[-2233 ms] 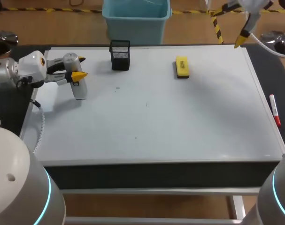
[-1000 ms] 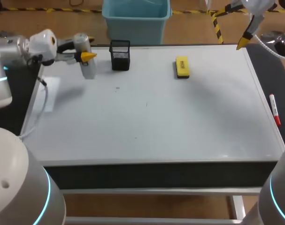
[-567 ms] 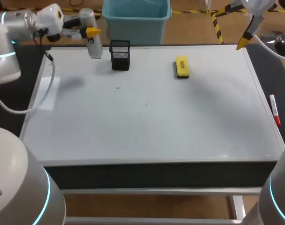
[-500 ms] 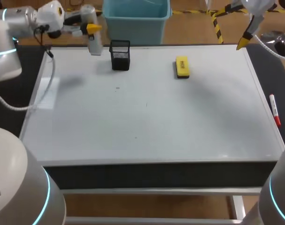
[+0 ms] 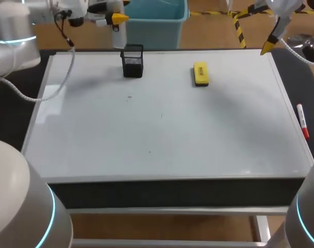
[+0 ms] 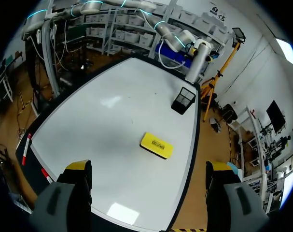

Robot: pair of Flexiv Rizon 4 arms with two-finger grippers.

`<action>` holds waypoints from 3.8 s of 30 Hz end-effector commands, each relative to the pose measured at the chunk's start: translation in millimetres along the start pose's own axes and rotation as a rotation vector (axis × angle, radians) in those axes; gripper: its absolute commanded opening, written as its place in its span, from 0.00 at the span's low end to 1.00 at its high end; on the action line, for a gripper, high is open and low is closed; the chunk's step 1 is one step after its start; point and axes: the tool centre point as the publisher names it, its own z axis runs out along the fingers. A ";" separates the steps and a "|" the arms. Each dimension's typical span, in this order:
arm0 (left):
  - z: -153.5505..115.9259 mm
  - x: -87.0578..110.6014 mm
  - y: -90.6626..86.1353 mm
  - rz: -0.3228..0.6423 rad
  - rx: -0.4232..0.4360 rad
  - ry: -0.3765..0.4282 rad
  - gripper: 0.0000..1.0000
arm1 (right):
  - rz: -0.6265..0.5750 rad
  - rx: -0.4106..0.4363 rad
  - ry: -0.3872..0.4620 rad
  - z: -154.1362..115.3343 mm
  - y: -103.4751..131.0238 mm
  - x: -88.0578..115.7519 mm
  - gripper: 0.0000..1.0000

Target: Pick up the inspection probe, press it on each red-marked spot on the whiteboard one by one, put down the probe, pick up the eraser, and wipe off all the red marks.

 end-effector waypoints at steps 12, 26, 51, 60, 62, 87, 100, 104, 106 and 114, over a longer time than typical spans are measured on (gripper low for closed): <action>20.7 -9.1 24.6 -0.034 0.051 -0.036 0.00 | -0.001 0.003 0.005 -1.3 -0.3 -0.5 1.00; 22.8 -21.6 43.3 -0.038 0.054 -0.014 0.00 | -0.001 0.003 0.005 -1.3 -0.3 -0.5 1.00; 18.1 -31.0 88.6 -0.097 0.056 -0.010 0.00 | -0.001 0.003 0.005 -1.3 -0.3 -0.5 1.00; 17.2 -30.1 106.7 -0.122 0.051 -0.015 0.00 | -0.001 0.003 0.005 -1.3 -0.3 -0.5 1.00; 17.8 -29.9 111.5 -0.131 0.048 -0.015 0.00 | -0.001 0.003 0.005 -1.3 -0.3 -0.5 1.00; 15.1 -30.3 140.9 -0.180 0.028 -0.014 0.00 | -0.001 0.003 0.005 -1.3 -0.3 -0.5 1.00; 14.3 -30.1 145.3 -0.165 0.047 -0.001 0.00 | -0.001 0.003 0.005 -1.3 -0.3 -0.5 1.00; 14.7 -26.3 144.5 -0.156 0.043 0.001 0.30 | -0.001 0.003 0.005 -1.3 -0.3 -0.5 1.00; 14.7 -24.4 143.3 -0.153 0.039 0.002 0.72 | -0.001 0.003 0.005 -1.3 -0.3 -0.5 1.00; 10.8 -20.7 132.5 -0.123 0.029 -0.006 1.00 | -0.001 0.003 0.005 -1.3 -0.3 -0.5 1.00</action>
